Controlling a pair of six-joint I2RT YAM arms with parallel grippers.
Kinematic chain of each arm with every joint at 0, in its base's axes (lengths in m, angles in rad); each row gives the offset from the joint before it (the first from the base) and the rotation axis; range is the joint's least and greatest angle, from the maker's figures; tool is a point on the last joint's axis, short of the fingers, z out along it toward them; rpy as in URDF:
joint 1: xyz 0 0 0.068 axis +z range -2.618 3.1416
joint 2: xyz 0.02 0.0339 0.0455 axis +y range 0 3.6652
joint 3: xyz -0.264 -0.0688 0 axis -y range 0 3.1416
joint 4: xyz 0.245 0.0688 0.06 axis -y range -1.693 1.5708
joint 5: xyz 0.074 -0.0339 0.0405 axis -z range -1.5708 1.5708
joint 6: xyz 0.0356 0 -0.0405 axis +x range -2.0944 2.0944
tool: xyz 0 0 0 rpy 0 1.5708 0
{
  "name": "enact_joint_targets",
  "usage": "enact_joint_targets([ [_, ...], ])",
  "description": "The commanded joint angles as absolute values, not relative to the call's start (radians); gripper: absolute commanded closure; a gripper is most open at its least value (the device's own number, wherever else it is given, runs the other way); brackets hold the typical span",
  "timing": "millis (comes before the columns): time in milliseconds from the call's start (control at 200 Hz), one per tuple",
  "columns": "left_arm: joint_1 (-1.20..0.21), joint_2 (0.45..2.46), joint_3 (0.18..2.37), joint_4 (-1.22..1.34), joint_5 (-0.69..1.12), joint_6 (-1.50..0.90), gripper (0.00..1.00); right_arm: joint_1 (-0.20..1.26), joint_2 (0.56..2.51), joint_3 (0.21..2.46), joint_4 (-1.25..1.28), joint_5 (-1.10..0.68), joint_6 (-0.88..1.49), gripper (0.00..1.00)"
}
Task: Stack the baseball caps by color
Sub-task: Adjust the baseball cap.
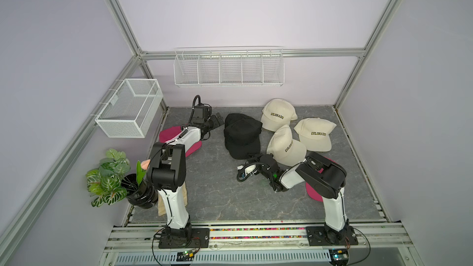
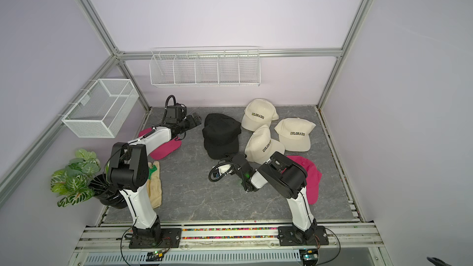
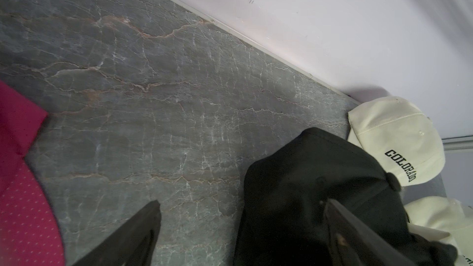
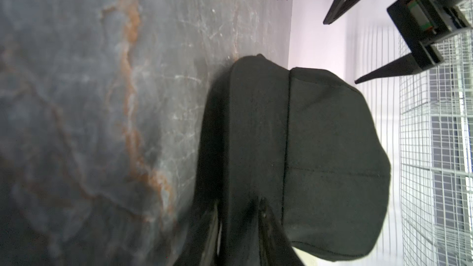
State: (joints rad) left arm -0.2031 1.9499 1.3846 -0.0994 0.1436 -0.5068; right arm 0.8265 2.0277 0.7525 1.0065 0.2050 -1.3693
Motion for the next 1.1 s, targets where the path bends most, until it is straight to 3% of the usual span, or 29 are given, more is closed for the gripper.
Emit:
enact_joint_targets([
  [0,-0.202,1.983,1.423,-0.125,0.170,-0.508,0.00,0.831,1.984,0.736,1.033,0.195,-1.381,0.74],
  [135,-0.202,2.003,1.439,-0.133,0.174,-0.509,0.00,0.830,1.931,0.730,0.979,0.160,-1.361,0.77],
  [280,-0.202,2.024,1.464,-0.133,0.178,-0.515,0.00,0.826,1.850,0.745,0.857,0.132,-1.293,0.93],
  [700,-0.200,2.023,1.495,-0.149,0.132,-0.516,0.00,0.823,1.770,0.846,1.047,0.264,-1.338,0.93],
  [825,-0.198,2.021,1.495,-0.153,0.114,-0.521,0.00,0.828,1.823,0.921,1.043,0.332,-1.416,0.94],
  [1095,-0.188,2.027,1.506,-0.161,0.106,-0.532,0.00,0.900,1.918,0.977,0.972,0.484,-1.315,0.94],
])
